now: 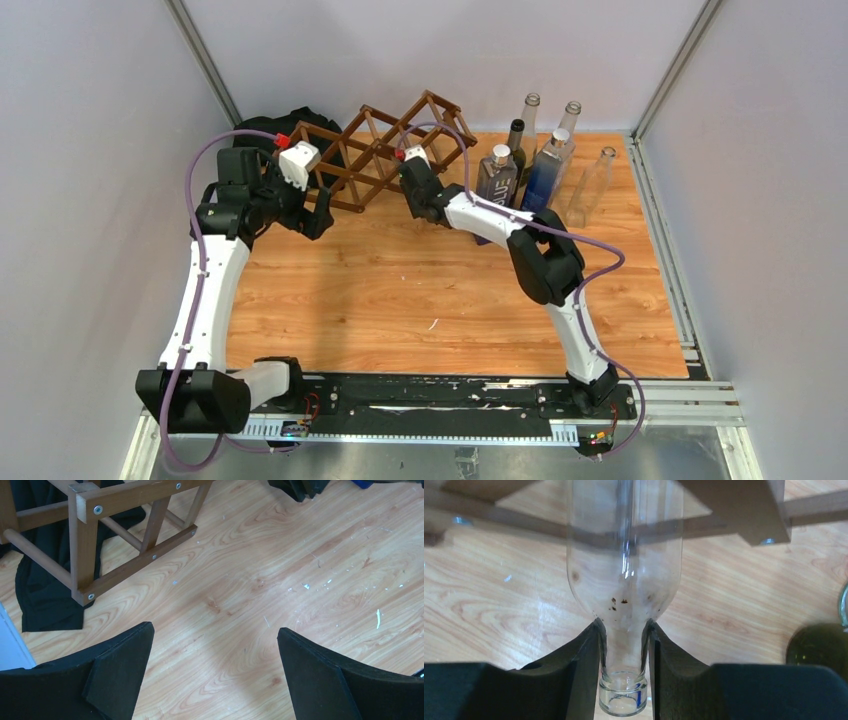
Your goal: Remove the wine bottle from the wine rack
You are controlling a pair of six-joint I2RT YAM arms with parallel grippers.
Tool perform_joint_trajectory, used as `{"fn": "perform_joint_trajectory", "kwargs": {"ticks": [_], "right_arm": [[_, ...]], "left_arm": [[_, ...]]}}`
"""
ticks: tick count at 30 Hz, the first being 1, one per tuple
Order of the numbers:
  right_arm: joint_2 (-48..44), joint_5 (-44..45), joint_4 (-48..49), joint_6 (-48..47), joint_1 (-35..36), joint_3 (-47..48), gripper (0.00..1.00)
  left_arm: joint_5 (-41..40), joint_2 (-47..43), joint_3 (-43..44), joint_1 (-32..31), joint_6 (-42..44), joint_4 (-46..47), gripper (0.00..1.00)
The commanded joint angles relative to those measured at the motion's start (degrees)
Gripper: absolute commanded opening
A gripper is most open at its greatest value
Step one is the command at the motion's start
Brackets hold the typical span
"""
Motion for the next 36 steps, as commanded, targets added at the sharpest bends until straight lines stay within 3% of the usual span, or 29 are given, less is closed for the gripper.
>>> {"fn": "perform_joint_trajectory", "kwargs": {"ticks": [1,16,32,33,35,36], "right_arm": [[-4.55,-0.41,-0.08,0.77,2.66,-6.73,0.0],[-17.81,-5.8,2.35,10.1,5.37,-27.55,0.0],[-31.74,-9.83,5.17,17.13,13.8,-47.82,0.0],[-32.21,-10.22,4.53,17.29,13.99,-48.07,0.1],[-32.97,-9.95,3.23,17.2,14.05,-48.27,0.49],[-33.24,-9.44,2.5,16.84,14.05,-47.87,0.64]], "left_arm": [[0.7,-0.89,-0.18,0.3,-0.24,1.17,1.0],[2.93,-1.39,-2.77,0.28,1.66,1.35,1.0],[6.74,-1.93,-3.51,0.26,3.2,1.34,1.0],[6.78,-2.01,-3.41,0.3,3.17,1.39,1.0],[7.0,-2.23,-3.31,0.31,3.27,1.35,1.0],[7.13,-2.25,-3.23,0.31,3.34,1.36,1.0]]}}
